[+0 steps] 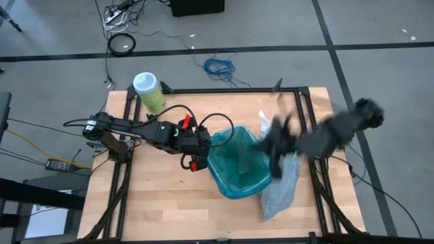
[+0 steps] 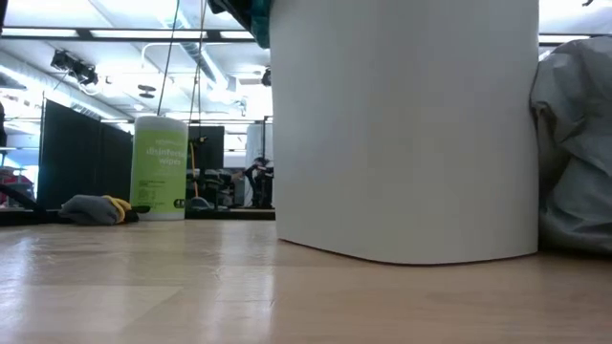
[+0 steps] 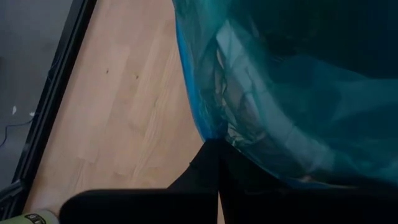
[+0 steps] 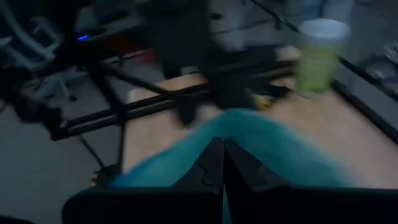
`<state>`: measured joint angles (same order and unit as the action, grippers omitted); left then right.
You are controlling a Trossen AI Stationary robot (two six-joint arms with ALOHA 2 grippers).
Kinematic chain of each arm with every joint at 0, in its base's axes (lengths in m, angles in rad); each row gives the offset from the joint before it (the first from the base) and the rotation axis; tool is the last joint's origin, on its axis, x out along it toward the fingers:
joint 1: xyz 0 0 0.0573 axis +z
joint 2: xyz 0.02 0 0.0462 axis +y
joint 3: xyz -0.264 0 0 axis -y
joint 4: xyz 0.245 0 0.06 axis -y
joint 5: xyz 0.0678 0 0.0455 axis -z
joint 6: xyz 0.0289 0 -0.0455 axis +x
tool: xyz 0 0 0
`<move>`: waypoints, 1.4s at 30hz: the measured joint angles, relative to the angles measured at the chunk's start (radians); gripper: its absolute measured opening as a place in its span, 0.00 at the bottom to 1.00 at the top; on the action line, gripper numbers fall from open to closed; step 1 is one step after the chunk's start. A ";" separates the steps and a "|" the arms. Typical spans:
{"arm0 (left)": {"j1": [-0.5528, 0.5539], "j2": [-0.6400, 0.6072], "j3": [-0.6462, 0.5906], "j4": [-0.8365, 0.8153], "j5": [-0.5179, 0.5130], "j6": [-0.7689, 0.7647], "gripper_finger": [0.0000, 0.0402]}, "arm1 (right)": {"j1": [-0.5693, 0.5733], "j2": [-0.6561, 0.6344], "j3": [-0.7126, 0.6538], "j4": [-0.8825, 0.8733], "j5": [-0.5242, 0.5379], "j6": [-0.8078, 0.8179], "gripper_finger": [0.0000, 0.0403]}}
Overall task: Place trash/remove bag and relplace
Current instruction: Put the new blue trash bag into the trash bin
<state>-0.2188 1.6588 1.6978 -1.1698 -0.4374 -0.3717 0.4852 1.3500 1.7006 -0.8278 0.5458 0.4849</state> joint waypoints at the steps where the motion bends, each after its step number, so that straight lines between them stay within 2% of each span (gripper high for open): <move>1: 0.000 0.000 0.000 0.000 0.000 0.000 0.00 | 0.054 0.041 0.000 0.040 0.041 0.000 0.00; 4: 0.000 0.000 0.000 0.000 0.000 0.000 0.00 | 0.151 0.167 0.002 0.128 0.152 0.011 0.00; 8: 0.000 0.000 0.000 0.001 0.001 -0.003 0.00 | 0.208 0.309 0.093 0.099 0.293 0.111 0.00; 10: 0.000 0.000 0.000 0.001 0.001 -0.003 0.00 | 0.221 0.367 0.150 0.071 0.322 0.124 0.00; 18: 0.000 0.000 0.000 0.001 0.004 -0.003 0.00 | 0.258 0.488 0.319 -0.075 0.324 0.247 0.00; 27: 0.000 0.000 0.000 0.001 0.004 -0.004 0.00 | 0.323 0.487 0.328 -0.229 0.377 0.485 0.00; 32: 0.000 0.000 0.000 0.002 0.004 -0.004 0.00 | 0.326 0.499 0.326 -0.240 0.318 0.508 0.00; 38: 0.000 0.000 0.000 0.002 0.008 -0.004 0.00 | 0.326 0.499 0.319 -0.255 0.304 0.527 0.00; 42: 0.000 0.000 0.000 0.003 0.008 -0.004 0.00 | 0.326 0.498 0.319 -0.294 0.235 0.555 0.00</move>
<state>-0.2188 1.6588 1.6978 -1.1671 -0.4290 -0.3759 0.8116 1.8481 2.0192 -1.1217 0.7804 1.0396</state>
